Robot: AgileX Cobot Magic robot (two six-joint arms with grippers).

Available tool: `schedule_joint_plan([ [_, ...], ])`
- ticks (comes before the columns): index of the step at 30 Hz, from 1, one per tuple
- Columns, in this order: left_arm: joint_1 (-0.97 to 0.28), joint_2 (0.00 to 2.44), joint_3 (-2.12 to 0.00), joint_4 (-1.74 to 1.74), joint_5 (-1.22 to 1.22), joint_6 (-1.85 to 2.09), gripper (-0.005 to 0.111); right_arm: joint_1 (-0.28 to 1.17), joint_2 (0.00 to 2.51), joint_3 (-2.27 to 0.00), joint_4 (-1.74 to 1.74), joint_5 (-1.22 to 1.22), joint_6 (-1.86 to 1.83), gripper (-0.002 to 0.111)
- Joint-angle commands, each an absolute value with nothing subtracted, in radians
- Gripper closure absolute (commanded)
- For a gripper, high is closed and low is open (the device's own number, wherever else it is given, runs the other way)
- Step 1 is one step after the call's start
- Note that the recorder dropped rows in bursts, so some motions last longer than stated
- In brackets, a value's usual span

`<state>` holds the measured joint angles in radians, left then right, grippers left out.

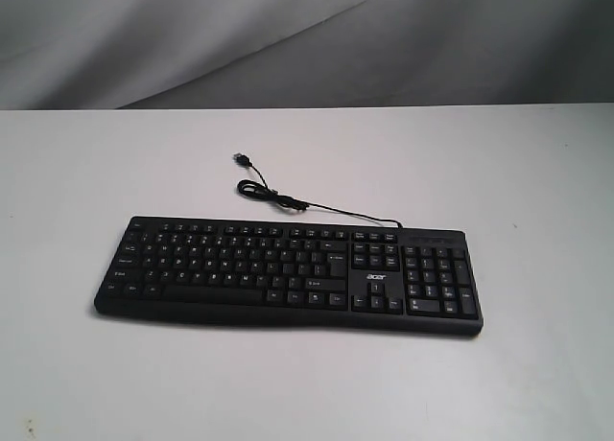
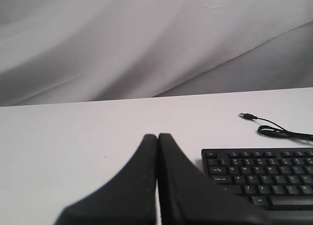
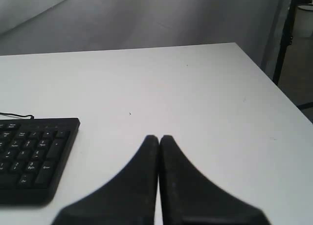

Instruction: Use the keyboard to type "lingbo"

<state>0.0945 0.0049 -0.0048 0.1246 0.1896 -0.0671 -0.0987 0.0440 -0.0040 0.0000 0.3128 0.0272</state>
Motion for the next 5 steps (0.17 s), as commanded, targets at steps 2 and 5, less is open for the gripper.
schedule_joint_plan([
  [2,0.089,0.000,0.000,0.125,0.183,-0.069,0.106,-0.103,0.039,0.000,0.000,0.314,0.033,0.108],
  [5,0.089,0.000,0.000,0.125,0.183,-0.069,0.106,-0.103,0.039,0.000,0.000,0.314,0.033,0.108],
])
